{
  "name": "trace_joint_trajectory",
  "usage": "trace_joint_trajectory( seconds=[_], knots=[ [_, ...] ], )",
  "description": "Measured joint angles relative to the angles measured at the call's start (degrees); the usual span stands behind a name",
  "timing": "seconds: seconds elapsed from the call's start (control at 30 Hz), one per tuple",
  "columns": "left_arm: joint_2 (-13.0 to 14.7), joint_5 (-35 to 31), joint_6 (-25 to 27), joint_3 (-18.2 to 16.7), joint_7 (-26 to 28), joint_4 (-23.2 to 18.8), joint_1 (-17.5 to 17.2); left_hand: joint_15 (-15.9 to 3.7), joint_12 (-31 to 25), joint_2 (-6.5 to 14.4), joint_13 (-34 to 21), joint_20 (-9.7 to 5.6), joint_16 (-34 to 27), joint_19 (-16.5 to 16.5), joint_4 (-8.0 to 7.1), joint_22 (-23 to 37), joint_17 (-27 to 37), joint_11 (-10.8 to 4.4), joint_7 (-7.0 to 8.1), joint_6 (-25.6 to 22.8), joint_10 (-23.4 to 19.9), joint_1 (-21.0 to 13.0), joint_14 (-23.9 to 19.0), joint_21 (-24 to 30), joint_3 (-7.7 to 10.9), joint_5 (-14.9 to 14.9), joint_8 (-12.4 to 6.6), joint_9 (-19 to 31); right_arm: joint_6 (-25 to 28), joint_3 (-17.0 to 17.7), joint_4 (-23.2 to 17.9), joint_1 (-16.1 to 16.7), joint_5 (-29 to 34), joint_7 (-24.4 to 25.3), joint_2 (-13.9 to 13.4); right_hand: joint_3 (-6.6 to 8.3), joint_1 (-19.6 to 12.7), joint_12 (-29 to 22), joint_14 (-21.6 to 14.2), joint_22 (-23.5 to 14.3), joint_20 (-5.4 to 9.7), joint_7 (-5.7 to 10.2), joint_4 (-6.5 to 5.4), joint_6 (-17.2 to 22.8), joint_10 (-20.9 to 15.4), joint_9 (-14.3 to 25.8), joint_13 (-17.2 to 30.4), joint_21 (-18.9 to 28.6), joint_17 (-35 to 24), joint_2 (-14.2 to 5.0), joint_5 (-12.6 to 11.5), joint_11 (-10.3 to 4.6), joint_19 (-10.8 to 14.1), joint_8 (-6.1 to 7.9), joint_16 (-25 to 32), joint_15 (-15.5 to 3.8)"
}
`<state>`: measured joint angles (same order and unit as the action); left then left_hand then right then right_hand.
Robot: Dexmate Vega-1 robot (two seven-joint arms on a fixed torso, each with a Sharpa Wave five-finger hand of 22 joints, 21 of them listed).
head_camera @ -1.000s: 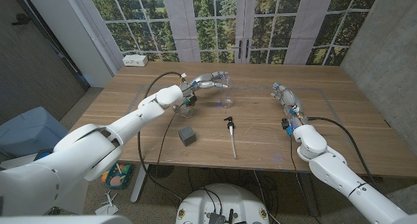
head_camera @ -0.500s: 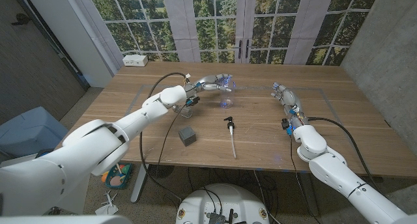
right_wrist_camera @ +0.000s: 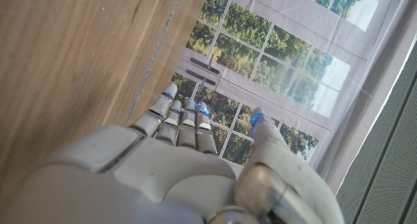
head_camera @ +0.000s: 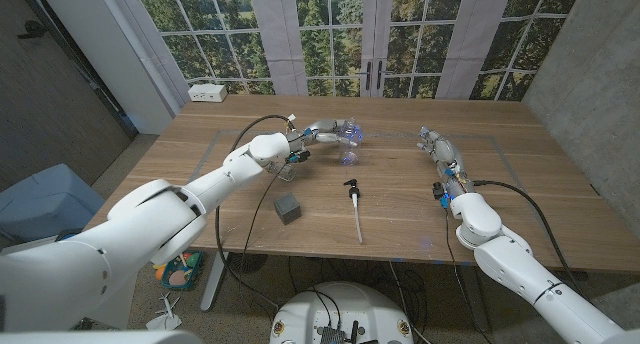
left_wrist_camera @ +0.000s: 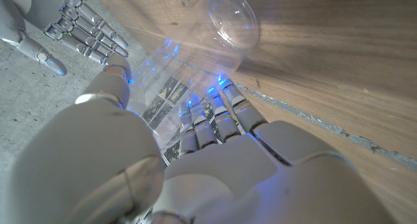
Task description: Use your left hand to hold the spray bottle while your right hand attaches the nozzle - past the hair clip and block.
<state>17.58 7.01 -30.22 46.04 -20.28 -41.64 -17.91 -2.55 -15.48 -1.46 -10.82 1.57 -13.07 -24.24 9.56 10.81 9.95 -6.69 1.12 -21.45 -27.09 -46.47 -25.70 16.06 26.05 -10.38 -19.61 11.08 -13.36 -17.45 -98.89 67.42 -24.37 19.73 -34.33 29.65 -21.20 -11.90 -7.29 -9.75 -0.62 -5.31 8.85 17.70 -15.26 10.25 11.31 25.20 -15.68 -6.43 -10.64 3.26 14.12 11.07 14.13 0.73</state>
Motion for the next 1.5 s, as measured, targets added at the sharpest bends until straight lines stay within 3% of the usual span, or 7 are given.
trace_joint_trajectory(
  seconds=[0.1, 0.2, 0.37, 0.53, 0.77, 1.0, 1.5],
  knots=[
    [0.2, 0.4, 0.9, -0.3, 0.2, -1.1, -0.5, -0.15, -1.2, 0.0, -0.3, 0.24, -0.3, -1.2, 0.48, 0.3, 0.1, 1.19, 0.20, -1.2, -3.6, 0.0, -3.4, 0.3, 0.53, 0.0, -1.43, 0.3, 0.8, 0.0, -0.7, 0.2, 0.6, 0.7, -0.2, 0.00, 0.0, 0.0, 0.0, 0.0, -0.17, 0.19, 0.00, 0.2, -0.2, 0.0, 0.0, -0.4, 0.0, -0.01, 0.0, -0.23, -0.2, 0.00, 0.0, 0.00],
    [0.5, 0.6, 1.8, -0.6, 1.1, -2.4, -1.2, -0.33, -1.9, 0.0, -0.3, 0.27, -0.3, -1.9, 1.10, 0.4, 0.0, 2.55, -1.37, -3.2, -6.1, 0.0, -5.7, 0.7, 1.16, 0.1, -2.31, 0.4, 2.3, 0.0, -2.2, 0.5, 1.4, 1.7, -0.5, 0.00, -0.6, 0.0, -0.7, 0.0, -0.24, 0.75, 0.00, 0.1, -0.3, 0.0, 0.1, -0.4, 0.0, -0.61, 0.0, -0.94, -0.2, 0.00, 0.2, -0.69],
    [1.1, 0.8, 3.4, -1.1, 2.7, -4.6, -2.2, -0.60, -2.4, 0.0, -0.3, 0.30, 0.1, -2.7, 2.46, 0.6, -0.2, 4.78, -3.19, -5.0, -8.3, 0.0, -7.8, 1.3, 2.52, 0.3, -3.96, 0.7, 5.8, -0.1, -5.0, 1.1, 3.1, 4.2, -1.1, 0.00, -1.2, 0.0, -2.3, -0.2, -1.25, 1.56, 0.00, 0.7, -0.9, 0.3, 0.3, -0.4, -0.4, -1.21, -0.4, -1.46, 0.8, 0.10, 1.0, -0.85],
    [1.7, 0.9, 4.6, -1.6, 4.2, -6.6, -3.1, -0.71, -2.5, 0.0, -0.6, -0.24, 0.7, -3.2, 3.27, 0.8, -0.2, 5.62, -3.63, -5.4, -9.2, 0.0, -8.9, 1.8, 3.33, 0.3, -6.29, 1.5, 10.7, -0.6, -8.3, 1.7, 5.4, 7.1, -1.7, -0.01, -1.2, -0.5, -4.0, -0.3, -1.87, 1.85, 0.01, 2.1, -1.9, 0.3, 0.7, -0.4, -0.9, -1.23, -0.4, -1.42, 1.4, 0.80, 2.1, -1.34],
    [2.3, 0.7, 5.6, -1.9, 5.8, -8.3, -3.8, -0.83, -2.5, 0.0, -0.6, -0.55, 0.9, -3.5, 3.57, 0.8, -0.2, 5.66, -3.70, -5.5, -9.3, 0.0, -9.4, 2.0, 3.62, 0.3, -6.41, 1.9, 18.3, -1.7, -12.6, 2.1, 8.7, 10.7, -2.5, -0.24, -2.1, -1.0, -5.9, -0.5, -2.25, 2.20, 0.24, 3.0, -3.2, 0.5, 1.1, -0.4, -1.4, -2.02, -0.4, -2.12, 1.9, 1.21, 3.3, -1.87],
    [2.6, 0.3, 5.7, -2.1, 6.7, -8.7, -3.9, -0.83, -2.0, 0.0, -0.6, -0.75, 1.0, -3.7, 3.66, 0.8, -0.2, 5.66, -3.70, -5.5, -9.3, 0.0, -9.4, 2.2, 3.72, 0.3, -6.79, 1.9, 26.4, -3.6, -16.9, 2.0, 12.6, 14.0, -3.0, -0.66, -3.9, -2.3, -8.6, -0.5, -2.07, 2.24, 0.65, 4.5, -5.2, 0.6, 2.1, -0.4, -2.8, -1.43, -0.4, -2.56, 3.3, 1.69, 5.4, -2.47],
    [2.5, 0.0, 4.4, -2.2, 7.3, -7.7, -3.5, -0.83, -1.5, 0.0, -0.6, -1.17, 1.0, -4.1, 3.66, 0.8, -0.2, 5.23, -3.70, -5.5, -8.8, 0.0, -9.4, 2.6, 3.72, 0.4, -6.79, 1.8, 43.4, -9.5, -23.7, 0.0, 22.1, 18.4, -3.5, -1.12, -5.2, -2.7, -8.2, -0.8, -2.55, 2.36, 1.11, 5.8, -5.9, 0.8, 3.2, -0.4, -4.4, -0.07, -0.4, -2.45, 4.4, 2.12, 6.0, -2.47]
  ],
)
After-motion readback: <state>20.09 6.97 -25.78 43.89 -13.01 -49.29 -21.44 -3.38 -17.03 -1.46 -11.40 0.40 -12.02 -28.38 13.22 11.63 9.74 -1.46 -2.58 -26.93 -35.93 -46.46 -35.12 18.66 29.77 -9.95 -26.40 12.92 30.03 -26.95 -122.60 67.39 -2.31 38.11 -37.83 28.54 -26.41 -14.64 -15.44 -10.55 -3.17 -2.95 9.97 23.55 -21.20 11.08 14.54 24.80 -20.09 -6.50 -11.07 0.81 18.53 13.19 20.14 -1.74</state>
